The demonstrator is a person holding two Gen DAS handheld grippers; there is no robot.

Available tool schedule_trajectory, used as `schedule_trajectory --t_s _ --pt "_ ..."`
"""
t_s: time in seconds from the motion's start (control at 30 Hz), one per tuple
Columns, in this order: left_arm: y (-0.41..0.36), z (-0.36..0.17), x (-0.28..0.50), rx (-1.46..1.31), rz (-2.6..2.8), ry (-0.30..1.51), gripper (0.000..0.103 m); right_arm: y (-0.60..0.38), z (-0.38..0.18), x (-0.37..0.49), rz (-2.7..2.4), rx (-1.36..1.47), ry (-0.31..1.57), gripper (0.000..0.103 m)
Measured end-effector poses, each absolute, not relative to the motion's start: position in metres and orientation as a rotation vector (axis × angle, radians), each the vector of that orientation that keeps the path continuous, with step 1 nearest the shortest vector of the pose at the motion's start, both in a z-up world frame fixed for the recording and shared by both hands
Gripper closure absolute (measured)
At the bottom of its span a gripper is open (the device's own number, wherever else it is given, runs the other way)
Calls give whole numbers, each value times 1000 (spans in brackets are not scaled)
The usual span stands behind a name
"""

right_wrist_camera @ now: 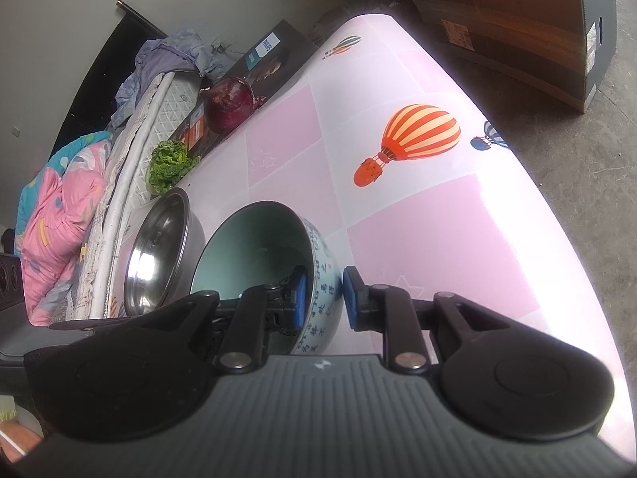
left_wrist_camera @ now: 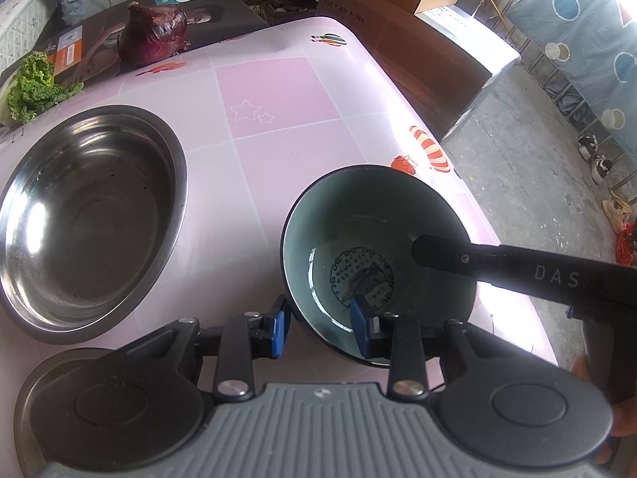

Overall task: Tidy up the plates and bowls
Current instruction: 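Lift the green bowl with the right tool toward the left tool's stainless bowl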

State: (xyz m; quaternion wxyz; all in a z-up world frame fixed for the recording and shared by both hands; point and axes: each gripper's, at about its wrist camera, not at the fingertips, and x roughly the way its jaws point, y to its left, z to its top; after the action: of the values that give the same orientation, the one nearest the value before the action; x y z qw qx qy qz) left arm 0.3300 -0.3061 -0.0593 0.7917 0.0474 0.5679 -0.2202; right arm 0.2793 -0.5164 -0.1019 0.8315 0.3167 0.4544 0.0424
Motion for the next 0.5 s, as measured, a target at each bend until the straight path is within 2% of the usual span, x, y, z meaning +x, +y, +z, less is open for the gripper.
schedule_trajectory --t_s 0.5 --pt "-308 -65 331 112 -480 1218 69 -508 -105 282 59 662 957 84"
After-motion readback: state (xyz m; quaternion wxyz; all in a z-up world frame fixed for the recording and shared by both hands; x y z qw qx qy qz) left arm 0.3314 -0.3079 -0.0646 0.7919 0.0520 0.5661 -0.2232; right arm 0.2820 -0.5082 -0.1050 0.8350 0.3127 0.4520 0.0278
